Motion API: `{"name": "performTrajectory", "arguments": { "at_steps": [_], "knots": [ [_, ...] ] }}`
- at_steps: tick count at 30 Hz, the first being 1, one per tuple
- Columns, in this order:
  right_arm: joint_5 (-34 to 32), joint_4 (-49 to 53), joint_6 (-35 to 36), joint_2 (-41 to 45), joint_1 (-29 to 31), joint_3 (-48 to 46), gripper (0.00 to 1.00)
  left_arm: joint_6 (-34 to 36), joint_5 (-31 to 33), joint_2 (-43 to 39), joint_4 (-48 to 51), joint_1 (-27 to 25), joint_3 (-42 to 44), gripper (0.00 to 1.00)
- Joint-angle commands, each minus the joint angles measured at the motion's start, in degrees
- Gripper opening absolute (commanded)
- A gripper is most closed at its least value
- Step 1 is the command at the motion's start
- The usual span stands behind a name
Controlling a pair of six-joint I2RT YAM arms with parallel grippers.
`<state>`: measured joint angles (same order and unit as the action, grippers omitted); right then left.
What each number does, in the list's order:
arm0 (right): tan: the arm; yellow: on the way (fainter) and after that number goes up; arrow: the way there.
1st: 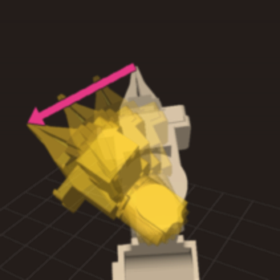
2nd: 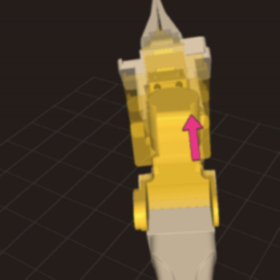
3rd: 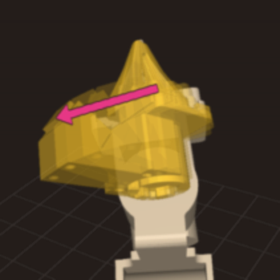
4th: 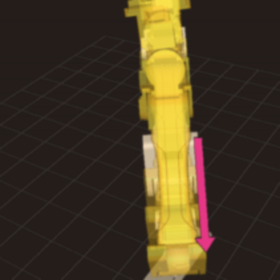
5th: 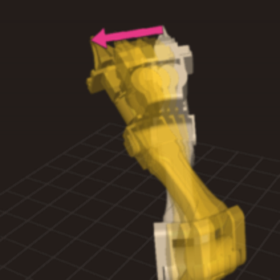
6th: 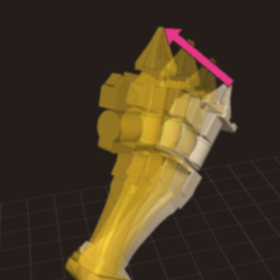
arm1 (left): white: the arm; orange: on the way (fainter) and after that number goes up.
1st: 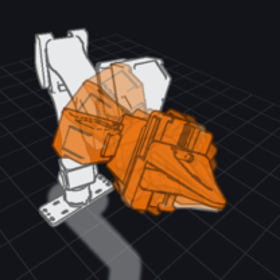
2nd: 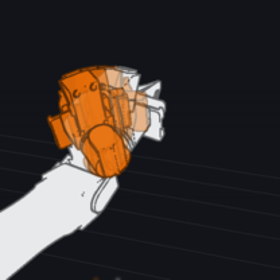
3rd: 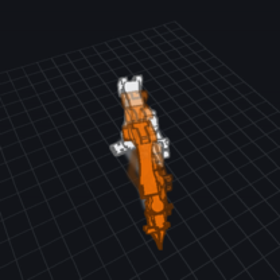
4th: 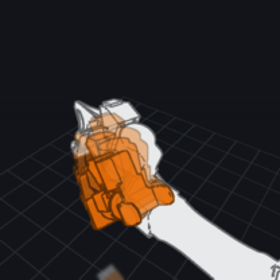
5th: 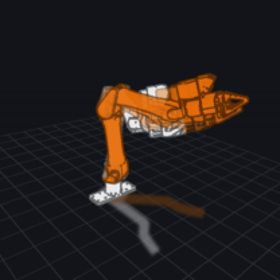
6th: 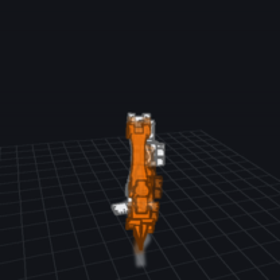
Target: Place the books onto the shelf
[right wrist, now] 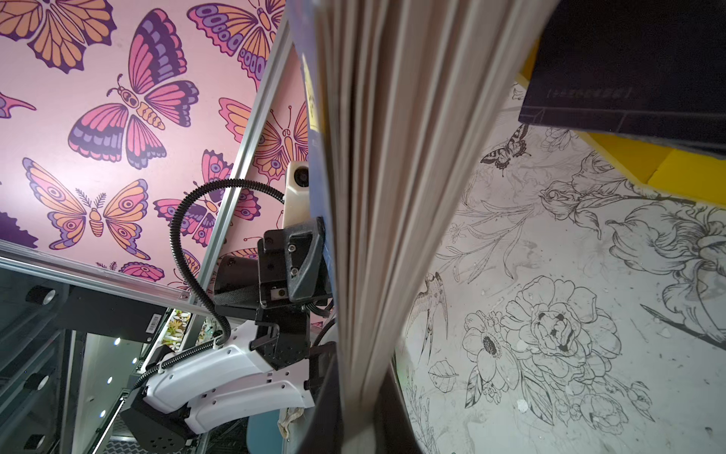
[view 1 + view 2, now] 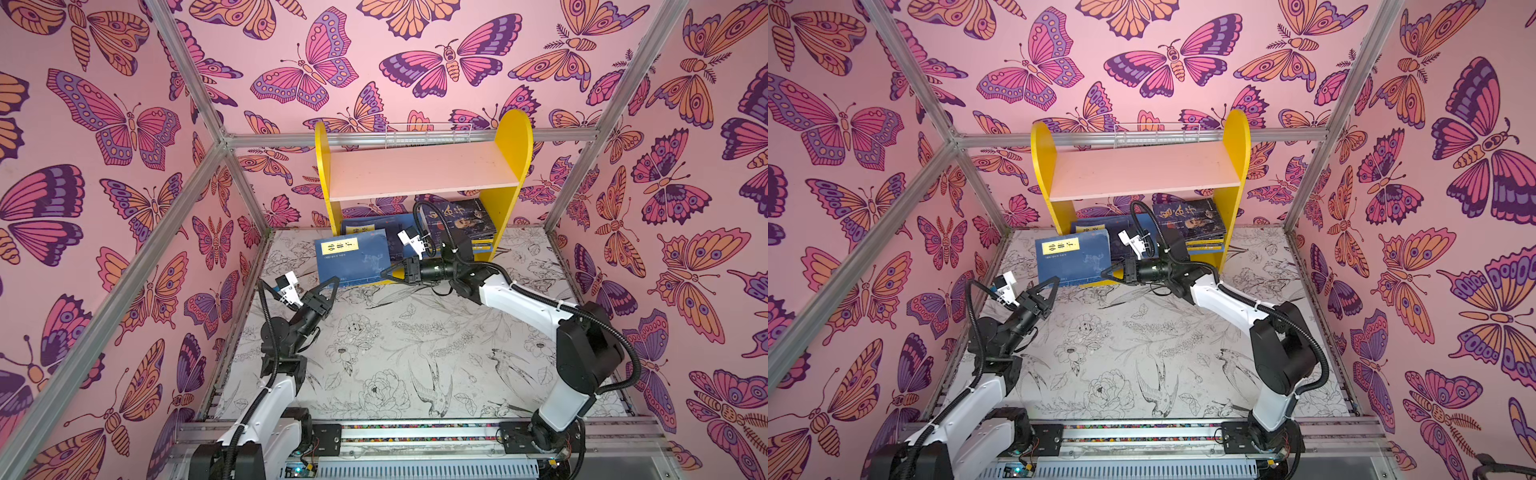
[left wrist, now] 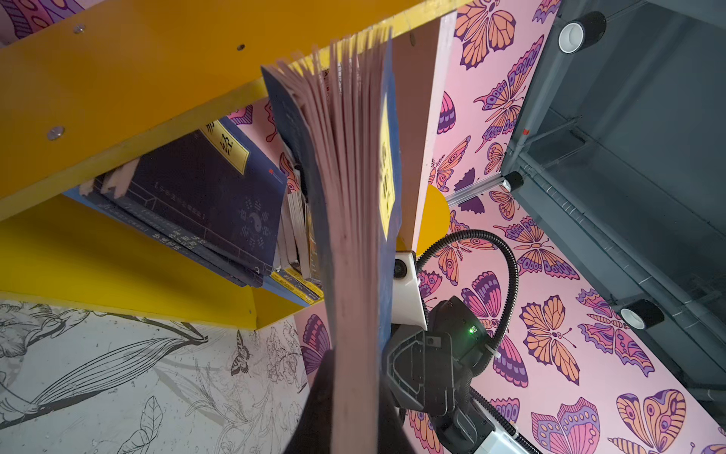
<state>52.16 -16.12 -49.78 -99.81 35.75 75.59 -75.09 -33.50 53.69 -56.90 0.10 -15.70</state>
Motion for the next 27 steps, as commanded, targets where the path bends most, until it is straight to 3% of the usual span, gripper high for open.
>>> {"name": "performTrajectory", "arguments": {
  "at_steps": [1, 6, 8, 16, 22, 27],
  "knots": [
    [-5.26, -8.82, -3.45, 0.12, -1.09, 0.97, 0.00, 3.72, -1.73, -0.86, 2.28, -0.10, 1.38, 0.03],
    [-6.91, -8.82, -3.33, 1.28, -3.50, 0.14, 0.00, 4.77, -0.47, -1.76, 7.97, -0.10, 0.98, 0.56],
    [-7.24, -7.12, -2.43, 2.03, -5.00, -0.25, 0.00, 5.25, 1.26, -2.10, 12.67, -0.10, 0.69, 0.63],
    [-9.20, 5.05, 6.96, 2.52, -9.16, 1.95, 0.00, 11.74, 5.37, -1.67, 30.97, -0.10, -2.11, 0.65],
    [-8.63, 8.83, 10.20, -4.60, -9.38, 9.54, 0.00, 17.72, 6.35, -0.17, 37.85, -1.24, -6.22, 0.65],
    [-6.64, 11.07, 10.32, -11.33, -9.38, 17.11, 0.00, 24.27, 10.62, 3.29, 43.33, -5.18, -10.40, 0.65]
  ]
}}
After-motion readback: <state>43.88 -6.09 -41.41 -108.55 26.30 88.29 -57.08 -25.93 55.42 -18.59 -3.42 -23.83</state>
